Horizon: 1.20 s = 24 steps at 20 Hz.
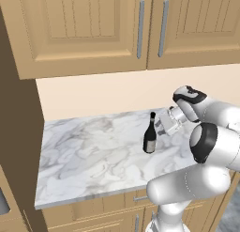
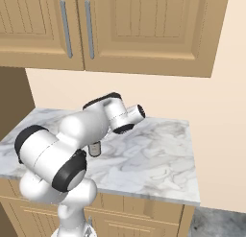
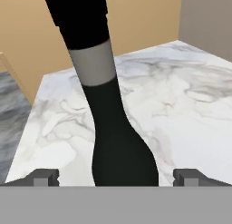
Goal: Place the drinks on the dining counter in a tight cluster.
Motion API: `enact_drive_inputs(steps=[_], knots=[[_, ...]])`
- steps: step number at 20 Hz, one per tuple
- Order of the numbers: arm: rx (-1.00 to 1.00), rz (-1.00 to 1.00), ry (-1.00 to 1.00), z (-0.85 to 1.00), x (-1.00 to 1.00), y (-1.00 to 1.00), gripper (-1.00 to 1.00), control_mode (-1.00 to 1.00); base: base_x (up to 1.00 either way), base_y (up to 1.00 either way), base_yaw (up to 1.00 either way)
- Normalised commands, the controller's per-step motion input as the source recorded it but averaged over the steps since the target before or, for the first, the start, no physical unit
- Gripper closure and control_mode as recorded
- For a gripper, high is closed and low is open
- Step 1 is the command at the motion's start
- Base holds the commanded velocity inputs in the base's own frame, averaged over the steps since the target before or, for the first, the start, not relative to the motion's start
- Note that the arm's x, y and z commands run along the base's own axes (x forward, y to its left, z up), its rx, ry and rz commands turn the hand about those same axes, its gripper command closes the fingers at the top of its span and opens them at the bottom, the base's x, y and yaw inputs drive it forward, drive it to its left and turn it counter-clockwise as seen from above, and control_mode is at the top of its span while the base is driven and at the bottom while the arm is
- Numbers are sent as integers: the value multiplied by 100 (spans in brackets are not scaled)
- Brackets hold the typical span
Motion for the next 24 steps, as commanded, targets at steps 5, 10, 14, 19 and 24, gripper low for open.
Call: enact_drive_inputs(steps=[5, 10, 14, 19, 24], knots=[[0, 0, 2, -1, 0, 0, -100, -100, 0, 0, 0], [0, 2, 3, -1, 0, 2, -100, -100, 0, 0, 0], [0, 6, 2, 0, 0, 0, -100, -100, 0, 0, 0], [0, 11, 0, 0, 0, 0, -100, -100, 0, 0, 0], [0, 6, 0, -3, 4, 0, -100, -100, 0, 0, 0]])
